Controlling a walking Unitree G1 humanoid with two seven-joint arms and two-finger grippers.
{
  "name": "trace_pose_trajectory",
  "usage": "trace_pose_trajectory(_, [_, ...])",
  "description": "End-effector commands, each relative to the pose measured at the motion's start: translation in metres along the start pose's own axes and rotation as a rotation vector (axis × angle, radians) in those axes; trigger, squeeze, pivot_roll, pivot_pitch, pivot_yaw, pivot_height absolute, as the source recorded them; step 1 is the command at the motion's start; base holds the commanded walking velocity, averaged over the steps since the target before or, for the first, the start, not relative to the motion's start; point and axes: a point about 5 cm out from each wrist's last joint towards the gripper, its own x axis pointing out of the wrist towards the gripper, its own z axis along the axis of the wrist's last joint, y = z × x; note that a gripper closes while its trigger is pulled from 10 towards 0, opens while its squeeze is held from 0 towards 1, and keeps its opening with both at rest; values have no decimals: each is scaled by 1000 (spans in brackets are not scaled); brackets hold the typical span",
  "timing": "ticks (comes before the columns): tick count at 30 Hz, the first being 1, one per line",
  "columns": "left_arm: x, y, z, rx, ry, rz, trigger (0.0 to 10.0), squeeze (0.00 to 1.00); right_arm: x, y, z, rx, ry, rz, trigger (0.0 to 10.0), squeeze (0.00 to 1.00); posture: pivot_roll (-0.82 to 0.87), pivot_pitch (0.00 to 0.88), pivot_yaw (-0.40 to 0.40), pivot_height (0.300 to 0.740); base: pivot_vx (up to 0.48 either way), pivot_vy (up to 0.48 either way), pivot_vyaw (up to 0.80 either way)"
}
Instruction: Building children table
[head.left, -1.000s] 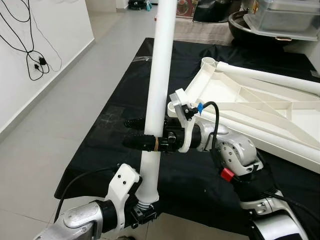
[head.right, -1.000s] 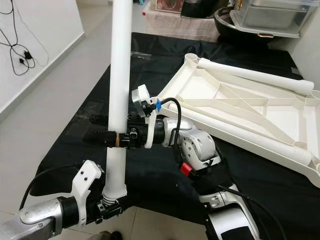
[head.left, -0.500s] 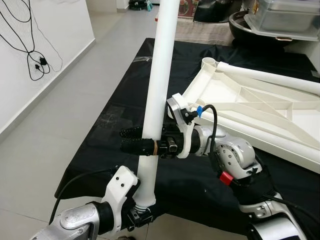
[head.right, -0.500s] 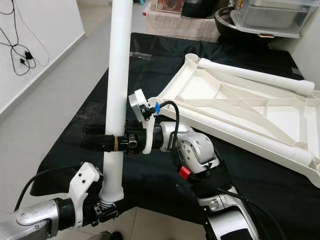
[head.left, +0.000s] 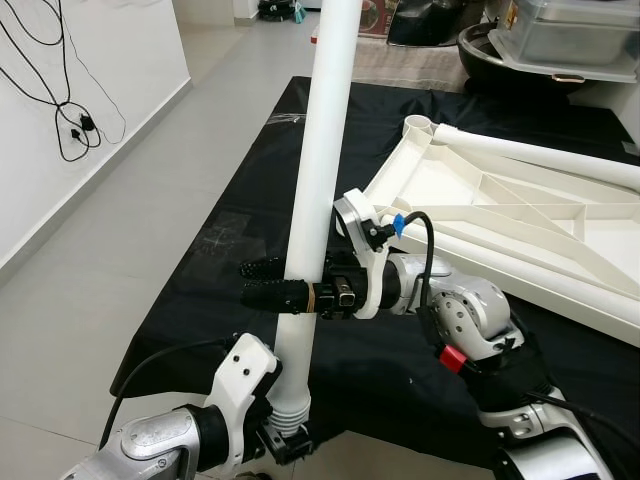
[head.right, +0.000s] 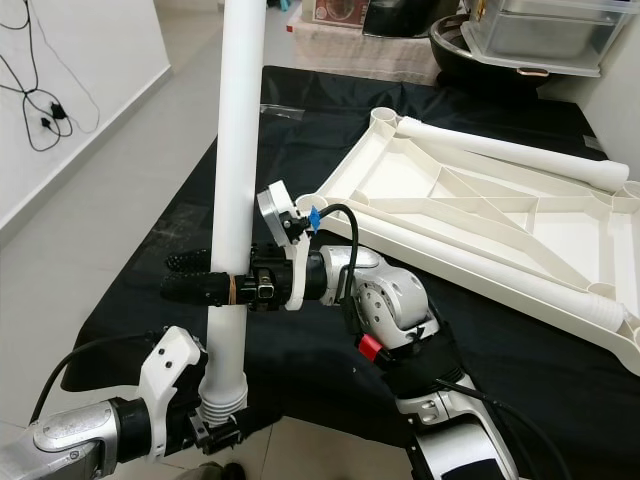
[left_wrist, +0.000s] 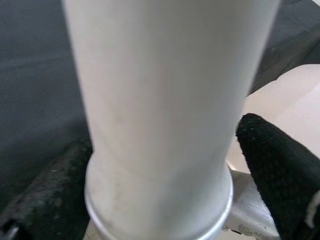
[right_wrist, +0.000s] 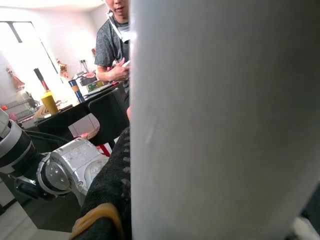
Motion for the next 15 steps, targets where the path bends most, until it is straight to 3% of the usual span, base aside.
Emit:
trace_pose_trajectory(1, [4,-19,10,7,-56,-128,10000,1000,-4,-3,0,-19,17,-61,0,0,91,142,5,740,0,0,0])
trace_pose_trajectory(6, [6,-8,12,45,-63,-36,10000,1000,-4,-3,2,-24,14,-61,0,0,89,144,4,740,0,0,0])
trace_pose_trajectory(7, [6,-7,11,46,-59,-27,10000,0,-4,-4,3,-23,11,-63,0,0,89,144,4,740,0,0,0])
trace_pose_trajectory(15, [2,3,5,53,-31,27,10000,0,-5,-7,15,-28,-48,-80,0,0,91,145,6,740,0,0,0])
